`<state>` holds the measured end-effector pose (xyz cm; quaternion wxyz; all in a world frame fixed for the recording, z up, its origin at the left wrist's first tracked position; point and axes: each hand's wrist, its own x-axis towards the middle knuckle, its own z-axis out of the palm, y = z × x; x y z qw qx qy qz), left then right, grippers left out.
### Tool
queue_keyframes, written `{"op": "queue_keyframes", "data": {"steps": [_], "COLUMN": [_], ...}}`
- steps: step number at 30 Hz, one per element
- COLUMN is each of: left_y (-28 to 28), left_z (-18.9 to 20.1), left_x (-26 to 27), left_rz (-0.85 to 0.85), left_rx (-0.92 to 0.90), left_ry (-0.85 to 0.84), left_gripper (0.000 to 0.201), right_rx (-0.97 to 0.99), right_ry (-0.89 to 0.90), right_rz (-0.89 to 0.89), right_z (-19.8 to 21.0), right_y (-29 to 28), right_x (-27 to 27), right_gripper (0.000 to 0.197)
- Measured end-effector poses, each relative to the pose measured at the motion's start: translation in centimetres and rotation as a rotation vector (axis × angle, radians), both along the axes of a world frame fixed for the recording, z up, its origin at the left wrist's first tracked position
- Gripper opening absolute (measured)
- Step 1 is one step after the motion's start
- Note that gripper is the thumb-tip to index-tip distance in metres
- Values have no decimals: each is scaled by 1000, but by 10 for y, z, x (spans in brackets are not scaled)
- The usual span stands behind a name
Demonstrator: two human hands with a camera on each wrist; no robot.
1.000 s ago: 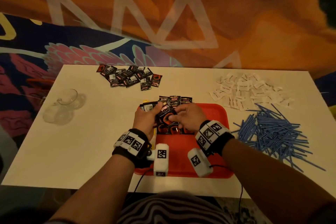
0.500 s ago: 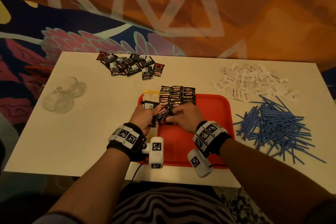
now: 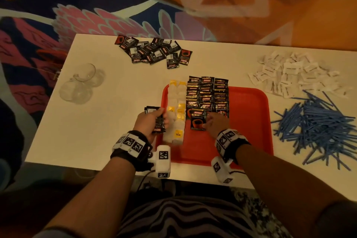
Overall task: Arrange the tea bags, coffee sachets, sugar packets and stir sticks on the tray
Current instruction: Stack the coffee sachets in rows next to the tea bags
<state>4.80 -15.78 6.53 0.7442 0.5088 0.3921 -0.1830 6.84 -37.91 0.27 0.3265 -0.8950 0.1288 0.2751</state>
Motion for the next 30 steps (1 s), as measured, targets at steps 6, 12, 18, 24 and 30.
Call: {"op": "queue_keyframes", "data": {"steps": [6, 12, 18, 24, 30], "left_y": [25, 38, 38, 28, 9], "left_z": [-11, -15, -21, -22, -14], "left_x": [-9, -10, -11, -11, -5], "left_rz": [19, 13, 11, 2, -15], "left_rx": [19, 20, 10, -81, 39], "left_ry": [29, 45, 55, 61, 72], "left_gripper": [9, 9, 9, 19, 18], "right_rx": [-23, -54, -48, -20, 1], "right_ry": [17, 9, 0, -5, -78], "right_rz": [-89, -187, -201, -213, -135], "right_z": [-15, -21, -20, -14, 9], "right_y": [18, 26, 26, 20, 10], "right_x": [17, 23, 22, 20, 14], "right_gripper": [17, 21, 23, 23, 19]}}
